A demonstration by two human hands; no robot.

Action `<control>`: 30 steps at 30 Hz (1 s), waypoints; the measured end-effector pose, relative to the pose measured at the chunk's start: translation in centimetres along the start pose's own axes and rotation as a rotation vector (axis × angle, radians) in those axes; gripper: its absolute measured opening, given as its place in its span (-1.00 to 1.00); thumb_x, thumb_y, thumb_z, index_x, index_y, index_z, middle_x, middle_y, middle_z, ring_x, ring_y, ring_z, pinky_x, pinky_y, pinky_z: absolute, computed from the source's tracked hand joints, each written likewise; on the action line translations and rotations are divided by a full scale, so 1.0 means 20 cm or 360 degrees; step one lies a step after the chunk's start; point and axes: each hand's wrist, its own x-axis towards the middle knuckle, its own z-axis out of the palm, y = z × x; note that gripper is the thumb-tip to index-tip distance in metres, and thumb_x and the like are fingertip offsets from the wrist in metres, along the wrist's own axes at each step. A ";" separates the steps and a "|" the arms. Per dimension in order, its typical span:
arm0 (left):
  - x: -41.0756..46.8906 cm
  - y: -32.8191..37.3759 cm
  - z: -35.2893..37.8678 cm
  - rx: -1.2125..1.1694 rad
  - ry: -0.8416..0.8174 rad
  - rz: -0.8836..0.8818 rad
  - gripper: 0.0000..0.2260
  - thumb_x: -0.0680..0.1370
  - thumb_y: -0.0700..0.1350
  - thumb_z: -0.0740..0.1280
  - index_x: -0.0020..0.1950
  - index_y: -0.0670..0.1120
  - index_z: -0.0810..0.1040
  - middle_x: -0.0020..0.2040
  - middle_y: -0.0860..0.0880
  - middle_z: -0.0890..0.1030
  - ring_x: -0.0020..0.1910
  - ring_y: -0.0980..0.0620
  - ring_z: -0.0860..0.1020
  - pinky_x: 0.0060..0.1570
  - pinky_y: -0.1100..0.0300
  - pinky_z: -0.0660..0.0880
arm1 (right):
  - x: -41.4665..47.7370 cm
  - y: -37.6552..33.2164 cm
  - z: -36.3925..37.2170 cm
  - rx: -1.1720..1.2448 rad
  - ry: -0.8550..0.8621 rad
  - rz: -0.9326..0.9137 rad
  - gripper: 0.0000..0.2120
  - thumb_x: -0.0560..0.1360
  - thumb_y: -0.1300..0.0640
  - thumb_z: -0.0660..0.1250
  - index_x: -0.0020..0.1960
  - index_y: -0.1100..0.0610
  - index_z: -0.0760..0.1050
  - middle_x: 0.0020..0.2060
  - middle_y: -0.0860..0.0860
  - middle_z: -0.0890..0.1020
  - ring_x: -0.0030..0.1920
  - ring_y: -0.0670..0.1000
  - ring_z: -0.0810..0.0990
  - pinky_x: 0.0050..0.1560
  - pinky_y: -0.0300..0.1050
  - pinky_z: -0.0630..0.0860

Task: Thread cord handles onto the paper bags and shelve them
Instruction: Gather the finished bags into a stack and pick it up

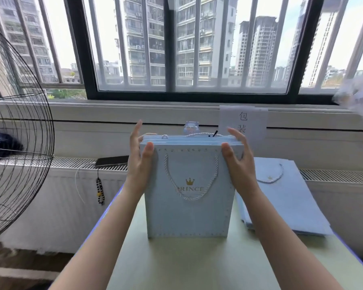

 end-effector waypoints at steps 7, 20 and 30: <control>0.11 0.10 -0.07 -0.0423 -0.0233 -0.0176 -0.51 0.41 0.37 0.23 0.25 0.17 0.40 -0.01 0.05 0.66 -0.05 -0.02 0.60 0.07 -0.08 0.49 | -0.02 0.02 -0.02 0.0061 0.0073 -0.0157 -0.78 0.36 -0.17 0.29 -0.07 -0.11 0.40 -0.13 -0.33 0.53 -0.09 -0.22 0.51 -0.09 -0.38 0.41; 0.35 0.45 0.14 0.1130 -0.1563 -0.0273 -0.71 0.54 0.24 0.16 0.21 0.31 0.54 0.19 0.23 0.57 0.08 0.21 0.54 0.17 0.21 0.41 | 0.01 0.03 0.01 0.0152 0.0029 -0.0210 -0.74 0.38 -0.14 0.30 -0.04 -0.02 0.39 -0.06 -0.11 0.53 -0.16 -0.29 0.54 -0.24 -0.44 0.45; 0.41 0.39 0.15 0.1008 -0.1276 -0.0159 -0.90 0.49 -0.04 0.43 -0.05 -0.04 0.68 -0.16 0.08 0.69 -0.18 0.21 0.62 -0.09 0.37 0.50 | 0.00 0.04 0.01 0.0155 0.0042 -0.0223 -0.69 0.37 -0.15 0.28 -0.02 0.02 0.37 -0.07 -0.11 0.52 -0.18 -0.30 0.55 -0.28 -0.45 0.46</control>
